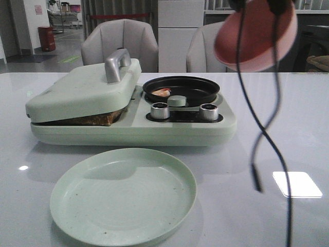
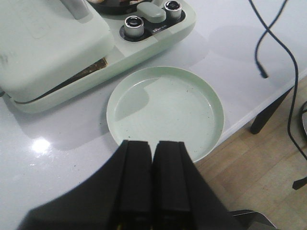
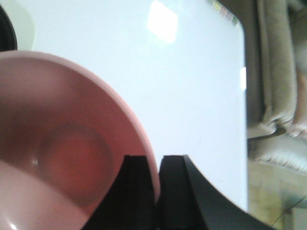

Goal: Make breakfast with bread and shrimp
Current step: 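Set the empty pink bowl back down on the table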

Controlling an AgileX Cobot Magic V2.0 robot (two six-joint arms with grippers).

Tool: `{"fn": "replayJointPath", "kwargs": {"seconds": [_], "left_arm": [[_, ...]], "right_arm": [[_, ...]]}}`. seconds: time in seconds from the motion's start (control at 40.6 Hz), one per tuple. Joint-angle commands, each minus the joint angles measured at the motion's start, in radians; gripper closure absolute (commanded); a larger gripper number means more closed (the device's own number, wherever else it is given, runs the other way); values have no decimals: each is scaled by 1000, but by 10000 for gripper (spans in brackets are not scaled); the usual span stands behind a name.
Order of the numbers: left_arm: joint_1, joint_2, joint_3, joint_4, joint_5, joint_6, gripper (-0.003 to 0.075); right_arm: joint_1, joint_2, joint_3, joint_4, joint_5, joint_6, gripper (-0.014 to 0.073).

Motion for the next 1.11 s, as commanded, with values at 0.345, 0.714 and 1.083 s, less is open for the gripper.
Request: {"fn": "replayJointPath", "kwargs": {"seconds": [0.345,0.714,1.083], "left_arm": [[-6,0,-28,-16,-70,-10,619],[-6,0,-28,-16,-70,-10,619],[-6,0,-28,-16,-70,-10,619]], "right_arm": [[-486,-262,522,500,-445,-160,576],[-638,-135,616,1058,-613,-563,576],[-638,-117,614,1057,-666,-571,252]]}}
